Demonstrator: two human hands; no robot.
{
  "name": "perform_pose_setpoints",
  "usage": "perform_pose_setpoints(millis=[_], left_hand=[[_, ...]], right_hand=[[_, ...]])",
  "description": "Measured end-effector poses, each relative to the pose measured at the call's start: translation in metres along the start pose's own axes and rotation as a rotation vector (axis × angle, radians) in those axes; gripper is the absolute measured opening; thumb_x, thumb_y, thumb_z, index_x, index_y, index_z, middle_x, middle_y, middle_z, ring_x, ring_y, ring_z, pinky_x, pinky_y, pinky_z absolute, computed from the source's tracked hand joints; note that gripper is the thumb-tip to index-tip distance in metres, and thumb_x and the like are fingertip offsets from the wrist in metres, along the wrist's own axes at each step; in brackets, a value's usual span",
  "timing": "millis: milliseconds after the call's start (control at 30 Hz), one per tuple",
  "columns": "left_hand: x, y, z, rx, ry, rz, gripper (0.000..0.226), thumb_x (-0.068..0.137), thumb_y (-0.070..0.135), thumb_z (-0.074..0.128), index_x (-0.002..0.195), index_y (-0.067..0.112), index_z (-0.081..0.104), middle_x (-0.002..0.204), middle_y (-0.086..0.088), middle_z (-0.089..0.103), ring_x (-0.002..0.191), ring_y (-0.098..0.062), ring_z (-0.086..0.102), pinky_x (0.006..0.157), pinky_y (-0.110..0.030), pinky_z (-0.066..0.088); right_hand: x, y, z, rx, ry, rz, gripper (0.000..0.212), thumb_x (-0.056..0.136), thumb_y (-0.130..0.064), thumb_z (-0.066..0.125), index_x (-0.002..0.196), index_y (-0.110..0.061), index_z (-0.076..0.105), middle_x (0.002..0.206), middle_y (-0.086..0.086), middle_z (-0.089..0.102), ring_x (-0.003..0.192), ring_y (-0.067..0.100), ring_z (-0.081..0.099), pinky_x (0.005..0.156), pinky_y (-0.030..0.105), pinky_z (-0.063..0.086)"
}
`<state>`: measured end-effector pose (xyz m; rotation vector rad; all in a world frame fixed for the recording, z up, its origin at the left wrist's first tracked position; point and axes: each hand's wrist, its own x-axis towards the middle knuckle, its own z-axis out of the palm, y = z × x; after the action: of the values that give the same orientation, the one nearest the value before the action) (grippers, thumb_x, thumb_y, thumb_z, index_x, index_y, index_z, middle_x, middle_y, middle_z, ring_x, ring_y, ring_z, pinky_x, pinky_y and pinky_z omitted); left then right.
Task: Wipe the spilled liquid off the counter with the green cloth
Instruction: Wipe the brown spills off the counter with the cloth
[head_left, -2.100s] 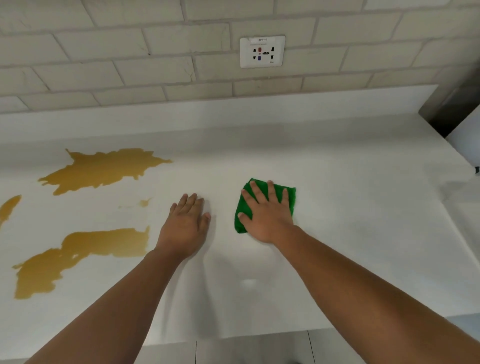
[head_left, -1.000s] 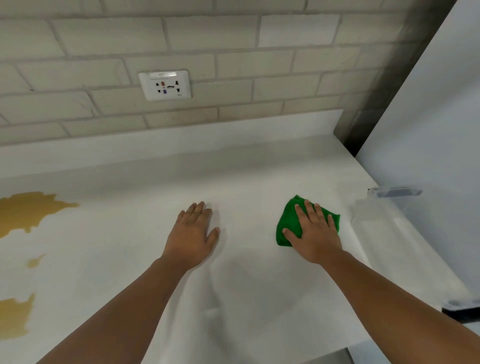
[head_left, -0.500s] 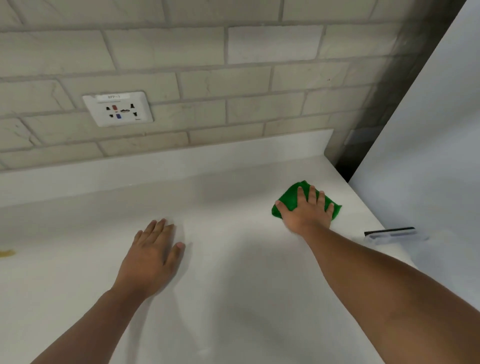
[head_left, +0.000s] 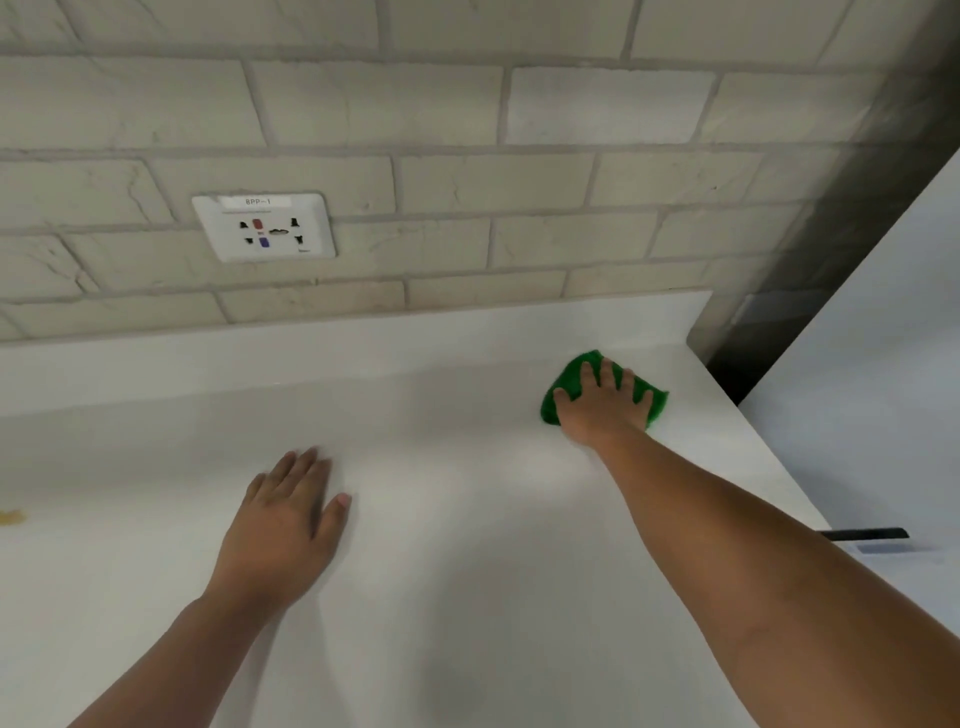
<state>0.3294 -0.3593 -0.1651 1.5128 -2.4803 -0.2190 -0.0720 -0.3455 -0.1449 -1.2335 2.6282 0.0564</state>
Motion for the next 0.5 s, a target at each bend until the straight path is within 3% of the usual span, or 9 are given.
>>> perform_pose_setpoints(millis=[233,500], left_hand=[[0.013,-0.002,-0.012,-0.003,-0.003,-0.018,0.065,0.095,0.055,0.031,0.136,0.013,0.057,0.142,-0.006,0.055,0.137,-0.025,0.044,0.114,-0.040,0.034],[-0.026,-0.047,-0.065,-0.069,0.063,-0.101,0.062,0.093,0.051,0.034,0.130,0.010,0.062,0.137,-0.008,0.059,0.134,-0.026,0.048,0.111,-0.036,0.034]], right_hand=[[-0.056,-0.095,0.021,-0.040,-0.010,-0.424,0.076,0.093,-0.064,0.026,0.158,-0.030,0.005,0.166,-0.003,-0.005,0.152,0.030,-0.006,0.119,0.060,-0.002],[-0.129,-0.171,0.039,-0.087,-0.027,-0.589,0.075,0.095,-0.064,0.024,0.158,-0.029,0.004,0.166,-0.002,-0.006,0.152,0.030,-0.007,0.119,0.061,-0.002]])
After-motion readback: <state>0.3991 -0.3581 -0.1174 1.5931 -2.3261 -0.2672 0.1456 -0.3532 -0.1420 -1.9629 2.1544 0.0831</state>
